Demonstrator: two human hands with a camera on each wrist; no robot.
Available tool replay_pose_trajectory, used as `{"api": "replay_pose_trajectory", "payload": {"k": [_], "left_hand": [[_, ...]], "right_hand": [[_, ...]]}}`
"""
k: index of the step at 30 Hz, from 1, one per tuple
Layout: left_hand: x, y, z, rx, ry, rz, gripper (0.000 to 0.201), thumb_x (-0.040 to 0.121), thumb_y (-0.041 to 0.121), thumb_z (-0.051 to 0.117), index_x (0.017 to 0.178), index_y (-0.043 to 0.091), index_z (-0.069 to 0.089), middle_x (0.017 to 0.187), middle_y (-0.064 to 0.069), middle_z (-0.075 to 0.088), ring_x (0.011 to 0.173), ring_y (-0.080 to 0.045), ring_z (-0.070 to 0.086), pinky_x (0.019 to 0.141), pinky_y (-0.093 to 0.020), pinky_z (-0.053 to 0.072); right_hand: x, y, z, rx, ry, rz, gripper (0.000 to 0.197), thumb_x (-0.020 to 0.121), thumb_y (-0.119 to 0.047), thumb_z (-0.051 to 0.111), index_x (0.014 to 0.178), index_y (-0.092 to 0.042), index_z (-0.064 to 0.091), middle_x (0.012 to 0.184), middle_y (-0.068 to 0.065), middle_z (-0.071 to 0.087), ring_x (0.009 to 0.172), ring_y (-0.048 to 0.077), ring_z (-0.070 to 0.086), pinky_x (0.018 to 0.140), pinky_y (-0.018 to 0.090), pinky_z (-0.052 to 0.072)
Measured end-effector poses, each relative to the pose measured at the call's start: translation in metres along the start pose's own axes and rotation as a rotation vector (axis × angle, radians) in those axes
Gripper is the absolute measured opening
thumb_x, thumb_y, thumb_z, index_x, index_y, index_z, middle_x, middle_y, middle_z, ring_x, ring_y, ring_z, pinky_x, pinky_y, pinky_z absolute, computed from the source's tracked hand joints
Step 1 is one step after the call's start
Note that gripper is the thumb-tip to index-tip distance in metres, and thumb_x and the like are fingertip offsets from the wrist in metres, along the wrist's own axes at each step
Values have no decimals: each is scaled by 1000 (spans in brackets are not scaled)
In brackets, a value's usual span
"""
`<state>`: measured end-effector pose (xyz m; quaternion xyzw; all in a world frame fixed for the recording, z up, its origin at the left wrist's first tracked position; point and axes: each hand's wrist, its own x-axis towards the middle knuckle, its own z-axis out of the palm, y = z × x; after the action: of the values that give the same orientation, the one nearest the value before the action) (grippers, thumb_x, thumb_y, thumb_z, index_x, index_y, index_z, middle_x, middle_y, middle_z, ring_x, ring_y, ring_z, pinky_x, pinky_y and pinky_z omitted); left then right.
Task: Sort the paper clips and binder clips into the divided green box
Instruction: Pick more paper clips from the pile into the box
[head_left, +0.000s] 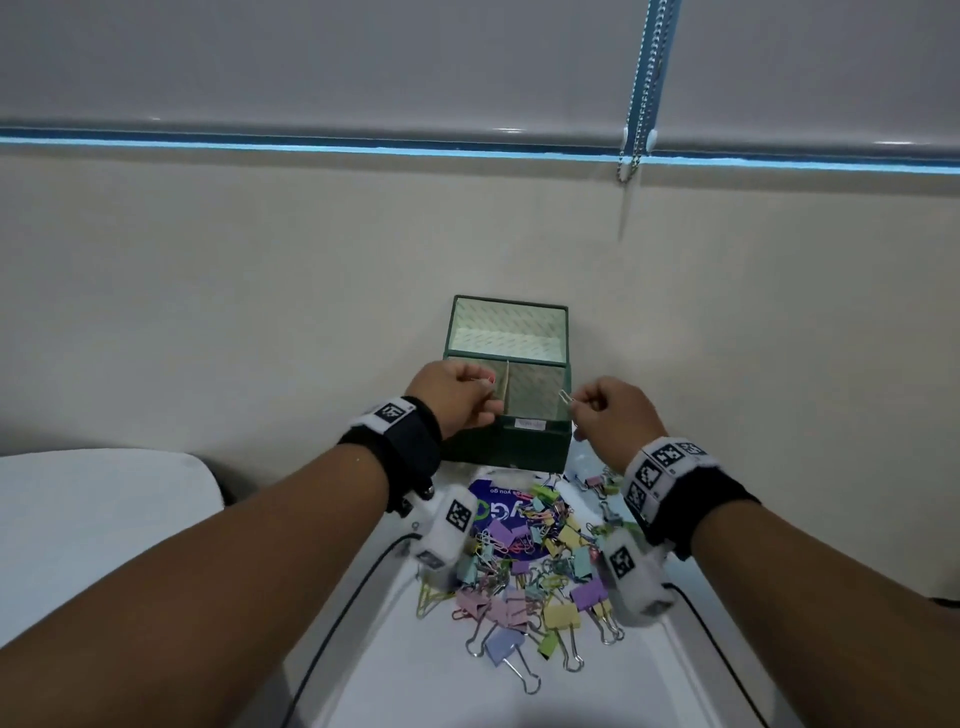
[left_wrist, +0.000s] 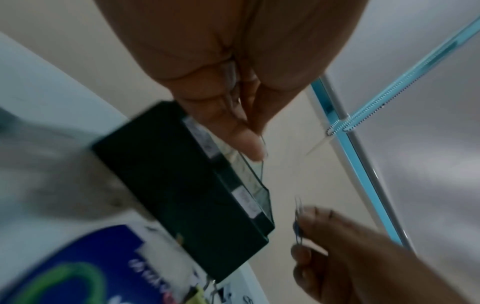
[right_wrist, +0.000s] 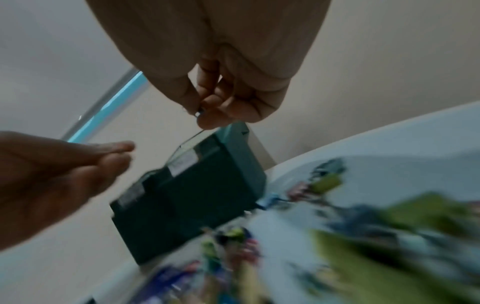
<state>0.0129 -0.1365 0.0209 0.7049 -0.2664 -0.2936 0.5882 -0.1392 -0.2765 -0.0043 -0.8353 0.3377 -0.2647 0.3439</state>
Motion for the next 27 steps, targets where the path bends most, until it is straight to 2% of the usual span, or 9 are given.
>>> {"api": "replay_pose_trajectory", "payload": {"k": [3,5,7,11,13,15,17,22,27], "left_hand": [[10,11,21,-10,11,29,14,102,-2,46,105,-1,59,82,-14,60,61,-15,59,51,-19,53],[14,14,29,-12,-30,-7,20,102,-6,39,95,3,56,78,-12,55,60,-17,53,49,-23,49],[21,12,32,72,-58,-51,20,101,-4,40,95,7,55,81,-10,58,65,-19,59,61,-30,55],[15,8,20,199,-96,-24,27,100,-1,46,125,-4,57,104,-18,67,78,-20,66,66,-28,59],[7,7,9,269,-105,42,30,99,-1,51,127,-2,58,117,-21,67,90,-23,67,79,-34,61],[-5,3,-6,277,-93,108,27,98,1,54,124,3,61,111,-18,69,91,-22,68,85,-37,60],[-17,-4,-23,285,-78,134,19,97,5,56,114,6,65,101,-16,73,84,-20,71,79,-34,61],[-45,-25,-47,709,-122,116,9,96,22,62,101,25,68,86,4,73,78,-16,70,74,-31,60],[-59,-42,-52,1177,-187,188,21,96,30,58,115,27,67,108,8,67,101,-12,62,86,-21,44]], "right_hand": [[13,-14,7,15,11,54,9,91,-10,60,86,-16,66,81,3,72,73,16,69,59,23,48],[19,-15,13,20,-5,96,11,88,-8,61,86,-18,67,82,4,74,74,17,72,69,30,58],[22,-12,15,79,-22,135,14,88,-6,64,87,-19,68,82,4,75,73,17,74,76,35,62],[17,-8,6,217,-19,132,13,90,-4,66,99,-13,71,82,5,75,69,13,74,65,26,60],[12,-3,0,215,-16,112,11,90,-5,67,96,-14,69,82,4,75,69,12,73,62,24,56],[7,4,-3,209,-17,94,10,90,-4,67,93,-14,68,81,5,75,67,12,73,61,24,54],[2,9,-3,194,-27,80,10,90,-4,67,92,-13,68,80,5,74,67,12,72,59,24,54],[-3,8,2,204,-46,52,11,90,-4,68,89,-15,68,81,7,74,74,18,74,63,27,58],[5,-5,7,131,-29,-6,11,90,-8,66,92,-17,71,82,3,73,74,16,70,72,30,59]]}}
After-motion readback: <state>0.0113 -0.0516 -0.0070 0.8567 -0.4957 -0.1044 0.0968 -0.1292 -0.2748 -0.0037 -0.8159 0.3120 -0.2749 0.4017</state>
